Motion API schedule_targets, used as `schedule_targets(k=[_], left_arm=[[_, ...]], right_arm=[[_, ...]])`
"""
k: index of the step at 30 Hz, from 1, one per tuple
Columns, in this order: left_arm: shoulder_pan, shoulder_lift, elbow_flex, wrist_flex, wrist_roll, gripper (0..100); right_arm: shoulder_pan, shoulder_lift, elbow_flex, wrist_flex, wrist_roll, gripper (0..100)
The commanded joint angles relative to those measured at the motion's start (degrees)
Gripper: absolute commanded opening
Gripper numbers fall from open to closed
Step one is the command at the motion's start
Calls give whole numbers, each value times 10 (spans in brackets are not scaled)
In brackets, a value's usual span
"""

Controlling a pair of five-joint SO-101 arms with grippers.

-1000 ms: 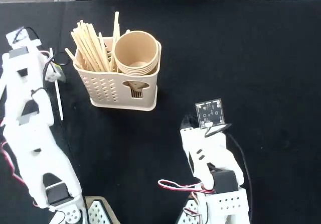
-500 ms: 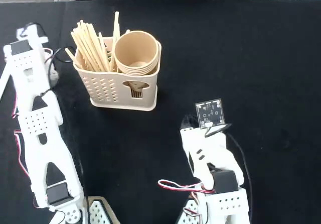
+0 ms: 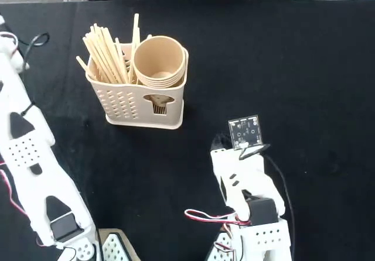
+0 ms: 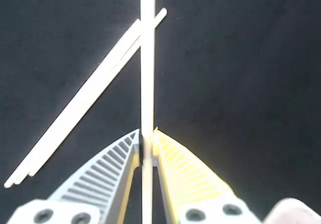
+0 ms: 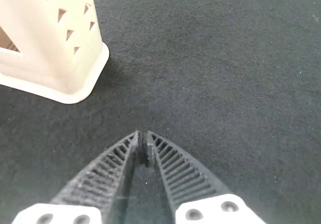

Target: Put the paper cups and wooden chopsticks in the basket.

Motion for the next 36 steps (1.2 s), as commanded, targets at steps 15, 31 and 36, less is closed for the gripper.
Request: schedule_targets(k=[15,31,36], left_arm=[[92,-738,791,-240,-27,29],[294,-1157,1196,-877,-25,29],[378,-1160,1207,-889,-26,29]], right_arm=[[7,-5,0,1,4,13],[6,-6,0,1,4,13],[6,-6,0,1,4,13]])
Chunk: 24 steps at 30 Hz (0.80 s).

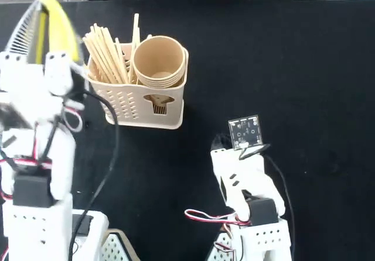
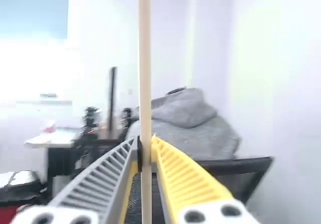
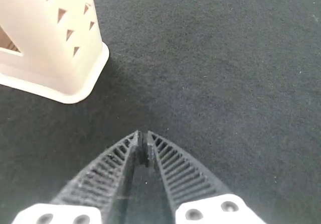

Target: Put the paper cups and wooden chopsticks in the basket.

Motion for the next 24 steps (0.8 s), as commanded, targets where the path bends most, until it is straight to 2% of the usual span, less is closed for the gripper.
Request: schedule_targets(k=[1,10,15,17,19,21,24], left_arm=[[42,7,22,-7,5,29],[42,114,147,-151,6,29],[37,168,160,-161,78,38],[23,178,160,-159,117,105],[11,179,149,-132,188,157],[-4,185,107,-62,241,167],[-12,186,38,46,242,198]], right_arm=[[6,-6,0,1,4,13],[7,-6,0,1,4,14],[7,-6,0,1,4,14],[7,-6,0,1,4,14],[7,-6,0,1,4,14],[7,-6,0,1,4,14],[7,-6,0,1,4,14]])
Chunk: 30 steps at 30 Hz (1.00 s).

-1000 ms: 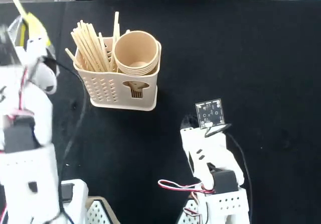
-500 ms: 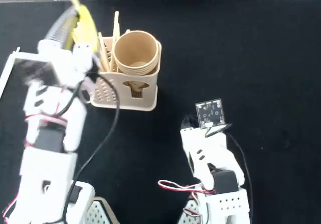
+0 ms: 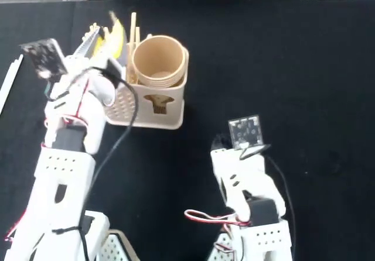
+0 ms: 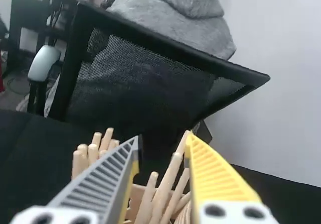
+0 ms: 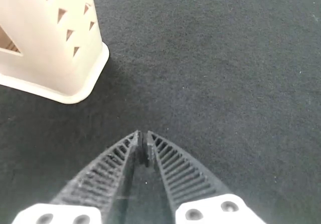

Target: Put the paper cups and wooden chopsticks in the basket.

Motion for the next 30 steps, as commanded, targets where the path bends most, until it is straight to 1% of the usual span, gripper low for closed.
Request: schedule_targets(k=[1,4,7,8,10,12,15,20,22,25,26,27,30], left_arm=[[-9,-2,-99,111,13,206],[-17,-7,-153,171,-20,212],[-72,-3,-218,244,-73,212],[-99,-2,-244,279,-98,212],[-157,11,-291,365,-171,214],[-195,44,-339,452,-236,216],[-269,133,-397,534,-303,216],[-371,327,-500,605,-392,216],[-397,406,-555,638,-441,216],[-429,520,-646,687,-544,214],[-436,558,-676,701,-567,216],[-439,594,-712,709,-582,216],[-445,702,-830,724,-588,216]], right_arm=[[7,-6,0,1,4,14],[7,-6,0,1,4,14],[7,-6,0,1,4,14],[7,-6,0,1,4,14],[7,-6,0,1,4,14],[7,-6,0,1,4,14],[7,-6,0,1,4,14],[5,-7,0,9,4,14],[4,-7,0,9,4,14],[6,-7,0,9,4,14],[5,-7,0,9,4,14],[4,-7,0,9,4,14],[4,-7,0,9,4,14]])
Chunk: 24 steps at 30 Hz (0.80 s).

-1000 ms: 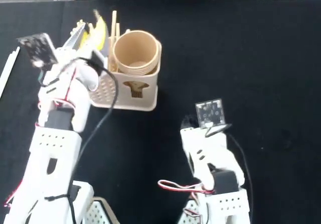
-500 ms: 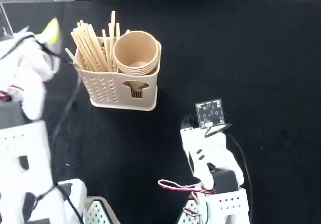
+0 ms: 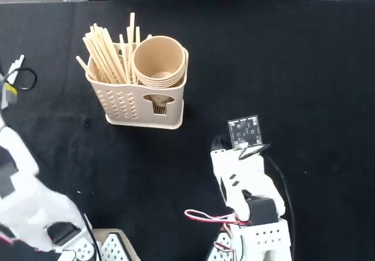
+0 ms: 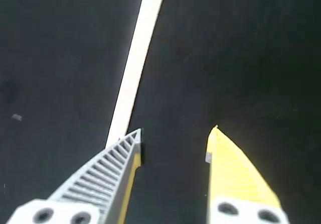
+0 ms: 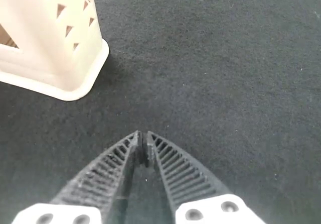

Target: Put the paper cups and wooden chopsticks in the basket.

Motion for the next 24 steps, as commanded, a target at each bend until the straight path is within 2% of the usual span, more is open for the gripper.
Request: schedule_targets(k=[1,8,12,18,24], left_arm=[[-8,113,-173,23,-17,216],[-12,353,-475,46,-18,218],[-8,465,-587,33,-24,218],[-8,531,-593,-9,-88,218],[-8,533,-531,-40,-104,218]], right_arm=[[5,-7,0,3,4,14],[4,-7,0,3,4,14],[4,-7,0,3,4,14],[4,-7,0,2,4,14],[4,-7,0,2,4,14]])
